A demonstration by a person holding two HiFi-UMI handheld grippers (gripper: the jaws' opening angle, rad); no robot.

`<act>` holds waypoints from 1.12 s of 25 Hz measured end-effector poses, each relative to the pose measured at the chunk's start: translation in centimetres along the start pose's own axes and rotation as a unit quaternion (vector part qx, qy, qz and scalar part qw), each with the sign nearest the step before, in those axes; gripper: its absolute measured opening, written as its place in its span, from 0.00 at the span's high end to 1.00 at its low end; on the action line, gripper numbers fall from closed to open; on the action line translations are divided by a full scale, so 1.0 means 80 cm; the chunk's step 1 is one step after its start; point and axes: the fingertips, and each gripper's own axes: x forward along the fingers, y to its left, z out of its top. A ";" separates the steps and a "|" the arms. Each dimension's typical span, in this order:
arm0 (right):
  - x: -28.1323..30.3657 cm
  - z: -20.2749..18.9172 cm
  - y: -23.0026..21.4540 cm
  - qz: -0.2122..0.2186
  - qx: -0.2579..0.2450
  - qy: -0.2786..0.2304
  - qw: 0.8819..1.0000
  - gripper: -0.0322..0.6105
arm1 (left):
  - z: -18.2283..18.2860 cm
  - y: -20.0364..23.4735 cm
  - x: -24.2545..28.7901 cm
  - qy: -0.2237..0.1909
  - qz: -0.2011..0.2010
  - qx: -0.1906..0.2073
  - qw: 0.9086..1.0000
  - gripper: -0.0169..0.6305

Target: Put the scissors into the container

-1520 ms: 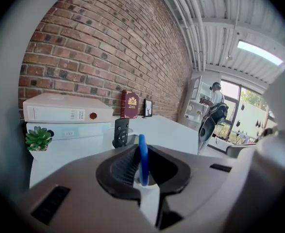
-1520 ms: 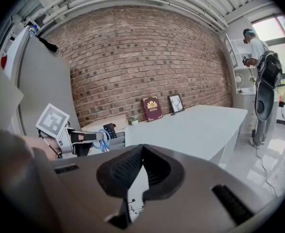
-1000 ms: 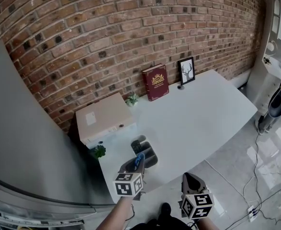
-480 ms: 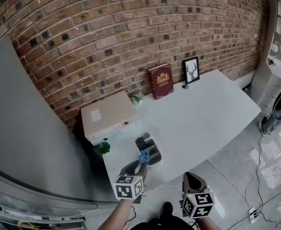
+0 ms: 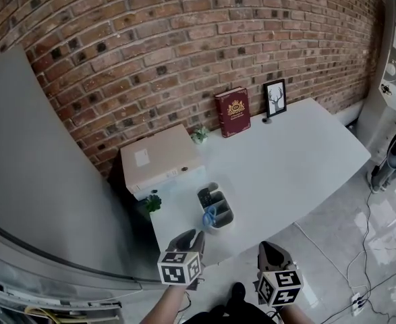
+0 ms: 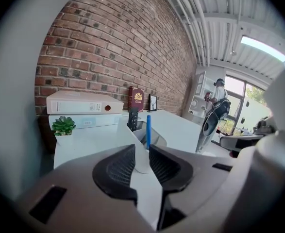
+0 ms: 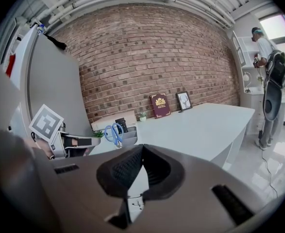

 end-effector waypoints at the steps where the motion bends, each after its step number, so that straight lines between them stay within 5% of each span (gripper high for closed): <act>1: -0.001 0.000 0.001 0.000 0.000 0.000 1.000 0.95 | -0.001 0.001 -0.003 -0.001 0.001 -0.001 1.000 0.84; 28: -0.014 -0.003 0.019 0.007 -0.009 -0.007 1.000 0.95 | -0.014 0.005 -0.061 -0.021 0.012 0.005 1.000 0.94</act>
